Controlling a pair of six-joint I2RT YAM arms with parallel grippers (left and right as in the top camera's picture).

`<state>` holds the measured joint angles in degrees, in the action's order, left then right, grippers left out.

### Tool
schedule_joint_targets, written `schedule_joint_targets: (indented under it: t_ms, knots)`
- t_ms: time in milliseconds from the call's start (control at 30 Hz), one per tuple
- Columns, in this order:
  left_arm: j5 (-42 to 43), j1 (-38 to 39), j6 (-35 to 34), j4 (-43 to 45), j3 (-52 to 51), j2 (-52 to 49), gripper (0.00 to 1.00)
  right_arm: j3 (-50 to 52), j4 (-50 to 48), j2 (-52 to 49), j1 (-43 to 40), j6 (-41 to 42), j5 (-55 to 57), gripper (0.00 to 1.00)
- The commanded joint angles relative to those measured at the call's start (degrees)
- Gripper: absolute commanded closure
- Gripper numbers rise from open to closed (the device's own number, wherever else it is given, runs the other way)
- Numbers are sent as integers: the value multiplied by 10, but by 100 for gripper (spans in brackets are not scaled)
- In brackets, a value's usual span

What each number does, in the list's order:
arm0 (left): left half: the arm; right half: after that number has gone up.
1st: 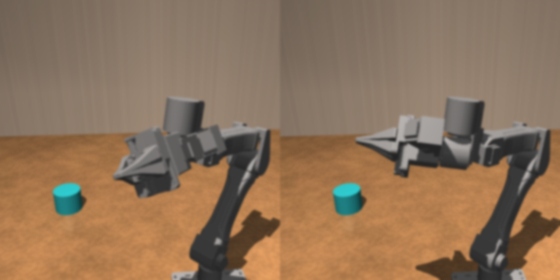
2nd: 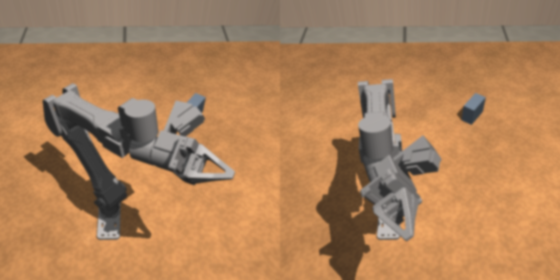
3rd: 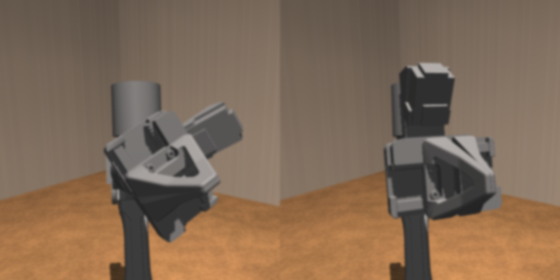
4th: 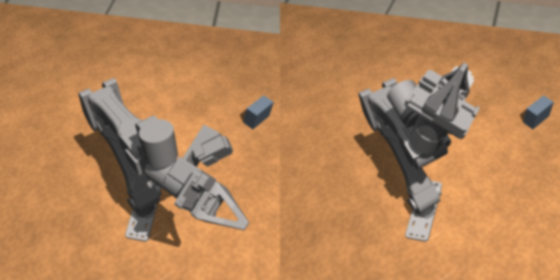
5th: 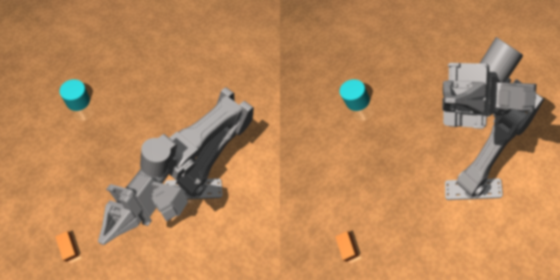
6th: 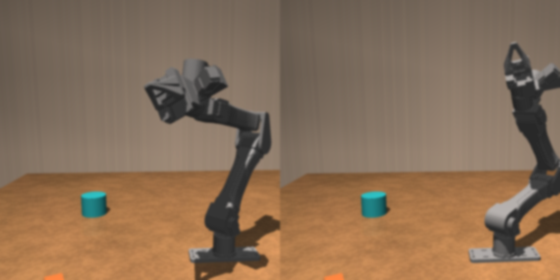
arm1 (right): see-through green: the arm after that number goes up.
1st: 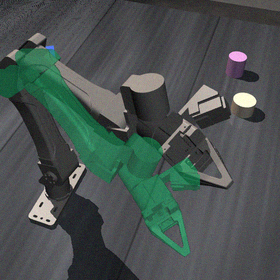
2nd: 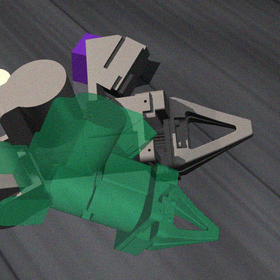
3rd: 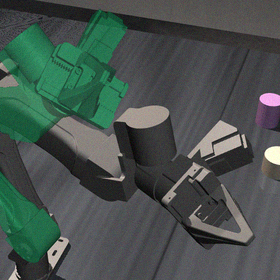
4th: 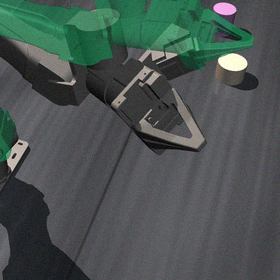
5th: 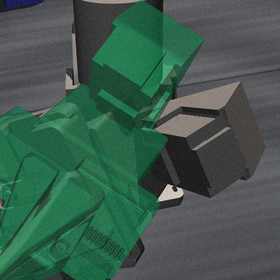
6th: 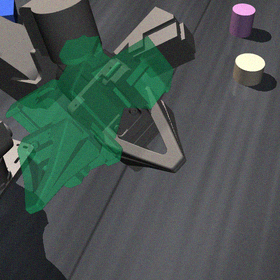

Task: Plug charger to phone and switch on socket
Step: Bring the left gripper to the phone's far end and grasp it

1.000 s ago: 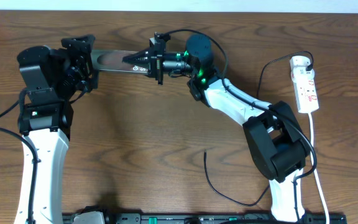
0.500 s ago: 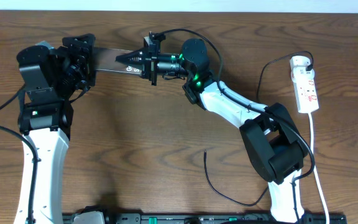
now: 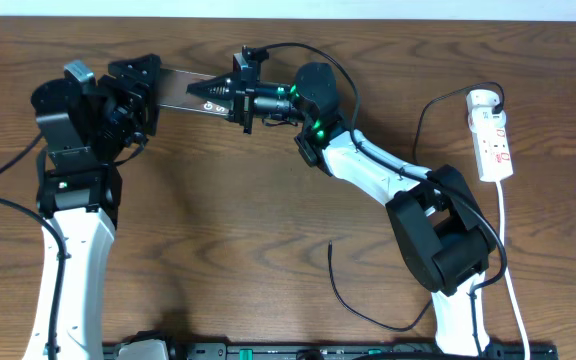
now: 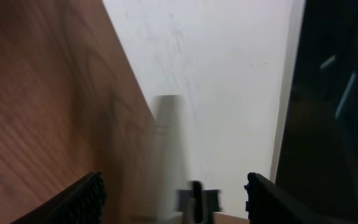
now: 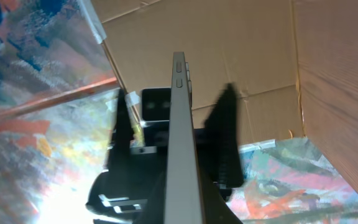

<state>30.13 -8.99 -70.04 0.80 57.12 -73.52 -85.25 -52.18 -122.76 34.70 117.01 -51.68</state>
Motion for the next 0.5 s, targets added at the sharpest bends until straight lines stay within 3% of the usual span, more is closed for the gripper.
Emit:
schedule_joint_targets:
  t_ms: [0, 300, 433, 467]
  knots:
    - [25, -3, 9, 34, -24, -3, 29, -12, -12, 9, -7, 5, 7, 99]
    - [30, -3, -17, 88, -48, -3, 30, -12, -12, 9, -7, 5, 5, 99]
    - [28, -4, -47, 97, -48, -3, 45, -12, -12, 9, -7, 5, 3, 99]
    - [29, -4, -49, 103, -48, -3, 45, -12, -12, 9, -7, 5, 2, 99]
